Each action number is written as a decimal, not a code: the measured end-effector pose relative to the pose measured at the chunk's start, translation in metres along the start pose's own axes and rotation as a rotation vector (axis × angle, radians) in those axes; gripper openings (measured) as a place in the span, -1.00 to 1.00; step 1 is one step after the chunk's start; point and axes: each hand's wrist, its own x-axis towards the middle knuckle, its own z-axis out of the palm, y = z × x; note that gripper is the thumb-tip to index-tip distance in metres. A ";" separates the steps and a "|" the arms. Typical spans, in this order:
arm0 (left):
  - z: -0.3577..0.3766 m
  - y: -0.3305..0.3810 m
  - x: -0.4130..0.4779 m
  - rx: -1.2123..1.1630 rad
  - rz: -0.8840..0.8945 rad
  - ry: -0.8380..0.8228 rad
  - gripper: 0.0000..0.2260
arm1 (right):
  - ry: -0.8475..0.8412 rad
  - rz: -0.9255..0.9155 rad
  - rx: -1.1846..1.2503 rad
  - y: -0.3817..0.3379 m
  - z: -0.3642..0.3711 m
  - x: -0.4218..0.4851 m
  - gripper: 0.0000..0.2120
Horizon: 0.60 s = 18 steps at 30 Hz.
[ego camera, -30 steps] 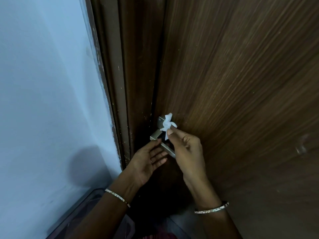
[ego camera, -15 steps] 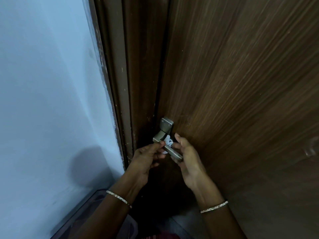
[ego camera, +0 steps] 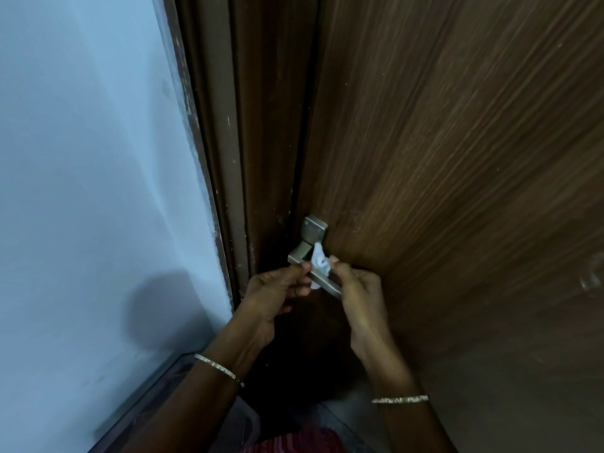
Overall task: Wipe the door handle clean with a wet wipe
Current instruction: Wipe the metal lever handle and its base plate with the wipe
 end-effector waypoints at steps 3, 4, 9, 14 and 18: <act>-0.002 0.001 0.001 -0.001 0.004 0.005 -0.72 | 0.248 -0.359 -0.179 0.001 -0.004 -0.003 -0.67; -0.002 0.001 0.001 -0.003 0.003 0.000 -0.73 | 0.328 -0.479 -0.286 -0.002 -0.006 -0.005 -0.69; -0.005 -0.005 0.000 -0.072 -0.018 -0.037 -0.82 | 0.226 -0.675 -0.612 -0.017 0.014 -0.005 -0.91; -0.014 -0.009 0.001 -0.138 -0.008 0.070 -0.72 | 0.243 -0.764 -0.836 -0.021 0.036 0.005 -0.76; -0.012 -0.014 0.000 -0.086 0.120 0.227 -0.77 | 0.142 -0.825 -1.102 -0.014 0.055 0.011 -0.69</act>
